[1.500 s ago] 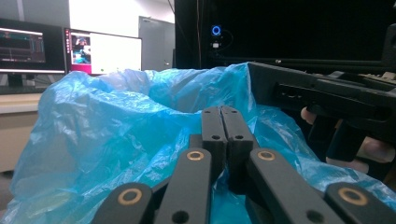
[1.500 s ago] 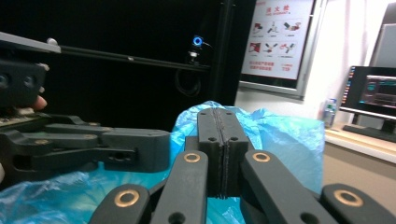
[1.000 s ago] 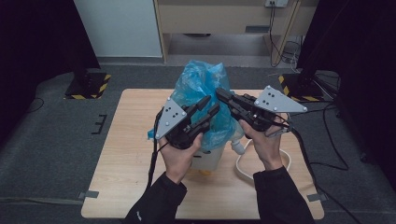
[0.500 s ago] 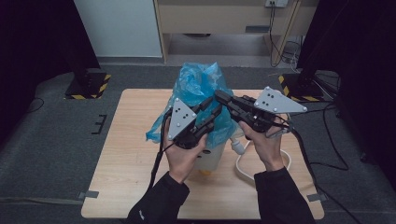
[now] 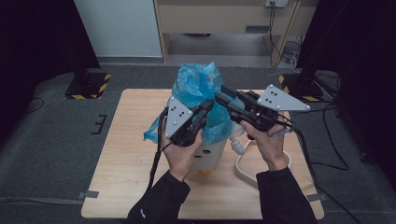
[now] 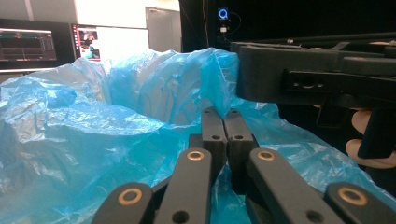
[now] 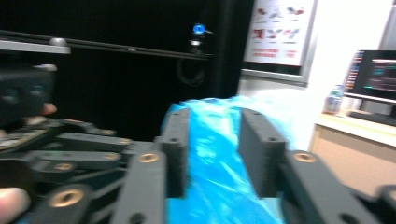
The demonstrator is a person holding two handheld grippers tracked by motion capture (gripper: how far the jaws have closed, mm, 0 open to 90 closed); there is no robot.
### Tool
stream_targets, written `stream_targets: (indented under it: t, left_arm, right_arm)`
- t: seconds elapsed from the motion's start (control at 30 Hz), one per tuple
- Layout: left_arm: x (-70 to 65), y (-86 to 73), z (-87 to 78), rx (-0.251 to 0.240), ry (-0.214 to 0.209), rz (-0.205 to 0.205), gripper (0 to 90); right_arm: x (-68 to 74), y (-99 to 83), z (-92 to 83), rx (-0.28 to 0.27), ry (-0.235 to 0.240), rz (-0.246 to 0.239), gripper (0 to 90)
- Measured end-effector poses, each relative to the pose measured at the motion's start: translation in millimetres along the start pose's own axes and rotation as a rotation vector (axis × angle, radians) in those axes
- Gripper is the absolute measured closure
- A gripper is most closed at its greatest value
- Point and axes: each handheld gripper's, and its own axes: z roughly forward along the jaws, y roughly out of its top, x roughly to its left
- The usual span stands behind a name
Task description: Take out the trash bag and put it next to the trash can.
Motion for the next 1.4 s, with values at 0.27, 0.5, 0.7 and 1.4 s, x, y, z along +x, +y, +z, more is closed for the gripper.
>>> stream_targets:
  t: [0.27,0.5,0.7,1.4]
  left_arm:
    - [10.0,7.2,-8.6,-0.054,0.016,-0.025,89.0]
    - [19.6,18.1,-17.0,-0.112,0.032,-0.048,89.1]
    - [24.5,28.2,-20.0,-0.144,0.041,-0.051,89.0]
    - [36.6,61.4,-31.3,-0.248,0.064,-0.046,89.0]
  right_arm:
    - [-8.9,4.7,-6.5,0.019,-0.151,-0.013,31.8]
    - [-21.1,-0.4,-19.2,0.018,-0.250,0.015,20.3]
    - [-31.1,-10.4,-31.9,0.027,-0.305,0.022,17.6]
    - [-52.0,-65.5,-68.3,0.118,-0.413,0.045,16.0]
